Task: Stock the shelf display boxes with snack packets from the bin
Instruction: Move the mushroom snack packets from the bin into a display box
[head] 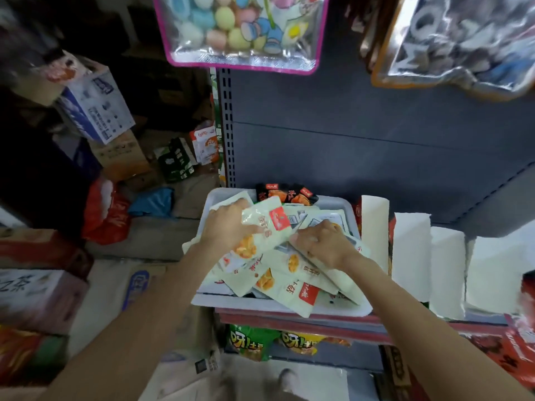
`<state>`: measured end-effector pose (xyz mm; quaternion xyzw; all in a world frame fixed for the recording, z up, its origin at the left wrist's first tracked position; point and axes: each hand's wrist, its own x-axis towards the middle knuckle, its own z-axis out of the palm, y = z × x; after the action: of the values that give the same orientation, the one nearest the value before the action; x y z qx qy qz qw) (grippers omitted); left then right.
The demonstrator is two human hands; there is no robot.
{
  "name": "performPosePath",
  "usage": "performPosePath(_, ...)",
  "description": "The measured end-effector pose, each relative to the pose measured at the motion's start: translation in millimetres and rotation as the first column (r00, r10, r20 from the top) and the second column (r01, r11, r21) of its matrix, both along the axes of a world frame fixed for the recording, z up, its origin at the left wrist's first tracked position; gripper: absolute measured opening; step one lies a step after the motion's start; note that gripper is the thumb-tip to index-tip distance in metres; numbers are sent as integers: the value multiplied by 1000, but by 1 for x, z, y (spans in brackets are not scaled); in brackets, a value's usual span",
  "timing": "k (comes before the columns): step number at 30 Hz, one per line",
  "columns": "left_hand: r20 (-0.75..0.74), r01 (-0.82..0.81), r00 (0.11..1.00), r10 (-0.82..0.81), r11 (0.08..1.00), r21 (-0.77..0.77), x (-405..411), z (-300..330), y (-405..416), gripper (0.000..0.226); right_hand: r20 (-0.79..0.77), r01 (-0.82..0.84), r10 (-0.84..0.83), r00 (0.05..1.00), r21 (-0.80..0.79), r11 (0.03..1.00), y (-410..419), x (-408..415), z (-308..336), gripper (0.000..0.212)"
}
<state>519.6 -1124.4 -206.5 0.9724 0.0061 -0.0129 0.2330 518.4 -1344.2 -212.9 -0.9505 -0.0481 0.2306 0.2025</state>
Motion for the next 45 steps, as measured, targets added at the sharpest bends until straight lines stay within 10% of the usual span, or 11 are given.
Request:
performPosePath(5, -46, -53, 998, 33, 821, -569, -4, 11, -26, 34, -60, 53, -41, 997, 221, 974, 2, -5, 21, 57)
performPosePath(11, -99, -33, 993, -59, 675, -737, 4, 25, -79, 28, -104, 316, -380, 919, 771, 553, -14, -16, 38, 28)
performPosePath(19, 13, 175, 973, -232, 695, -698, 1, 40, -176, 61, -46, 413, -649, 759, 805, 426, -115, -30, 46, 33)
performPosePath(27, 78, 330, 930, -360, 719, -612, 5, 40, -300, 87, 147, 263, -646, 749, 829, 494, -241, -36, 43, 92)
performPosePath(35, 41, 278, 945, -324, 733, -621, 14, 31, -415, 72, 245, 227, -614, 750, 777, 587, -364, -30, 45, 59)
performPosePath(40, 92, 261, 965, -244, 904, -340, 26, 10, -443, 52, 184, 211, -629, 755, 841, 499, -409, -21, 50, 44)
performPosePath(45, -74, 434, 891, -448, 888, -149, 32, -1, -450, 36, 235, 191, -565, 791, 783, 592, -426, -14, 42, 39)
